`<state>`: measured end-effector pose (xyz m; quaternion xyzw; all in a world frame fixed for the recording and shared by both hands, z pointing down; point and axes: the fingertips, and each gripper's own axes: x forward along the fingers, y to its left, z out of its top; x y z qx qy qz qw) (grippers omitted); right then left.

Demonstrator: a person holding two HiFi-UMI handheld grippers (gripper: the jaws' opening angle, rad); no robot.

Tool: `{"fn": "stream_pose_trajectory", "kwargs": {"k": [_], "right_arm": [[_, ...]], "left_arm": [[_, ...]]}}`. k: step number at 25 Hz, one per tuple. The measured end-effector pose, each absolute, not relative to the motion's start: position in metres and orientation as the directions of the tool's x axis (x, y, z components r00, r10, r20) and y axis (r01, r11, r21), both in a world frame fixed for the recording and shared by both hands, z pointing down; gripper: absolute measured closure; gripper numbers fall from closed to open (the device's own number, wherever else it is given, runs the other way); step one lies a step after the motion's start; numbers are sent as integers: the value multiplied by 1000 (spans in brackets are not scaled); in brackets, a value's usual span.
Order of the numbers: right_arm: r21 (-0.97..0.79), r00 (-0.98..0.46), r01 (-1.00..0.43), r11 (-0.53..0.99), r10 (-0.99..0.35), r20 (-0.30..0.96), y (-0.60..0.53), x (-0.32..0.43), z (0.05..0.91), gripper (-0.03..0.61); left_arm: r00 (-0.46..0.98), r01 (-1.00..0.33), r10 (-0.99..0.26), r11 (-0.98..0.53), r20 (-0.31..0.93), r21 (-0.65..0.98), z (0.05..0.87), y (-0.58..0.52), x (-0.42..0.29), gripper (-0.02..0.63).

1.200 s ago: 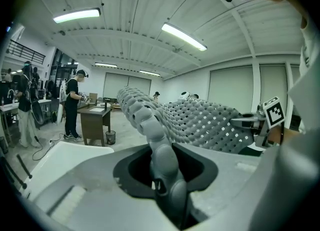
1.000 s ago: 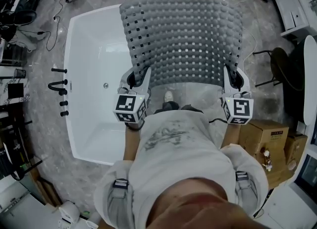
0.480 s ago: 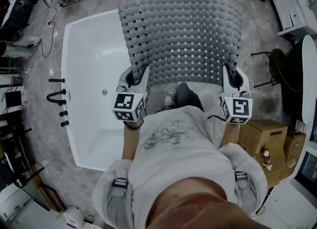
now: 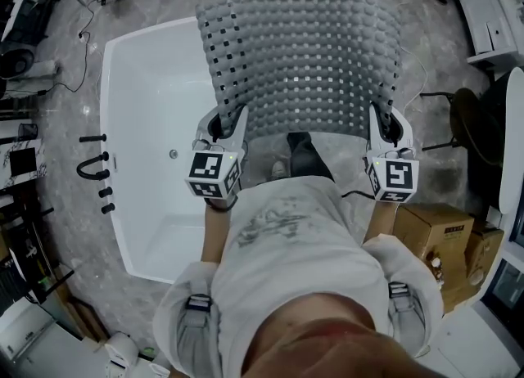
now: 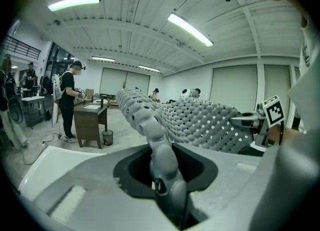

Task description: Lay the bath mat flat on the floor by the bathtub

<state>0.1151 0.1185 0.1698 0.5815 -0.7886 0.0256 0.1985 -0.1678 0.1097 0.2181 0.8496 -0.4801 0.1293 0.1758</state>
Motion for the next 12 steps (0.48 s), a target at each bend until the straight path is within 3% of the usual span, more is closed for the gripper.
{"fn": "stream_pose_trajectory", "kwargs": {"k": [12], "right_arm": [[165,-259,-920,356,-867,426,-2,136,209,518]], "left_arm": [[481,-876,-752,-436,450,208,253,7,-145,509]]}}
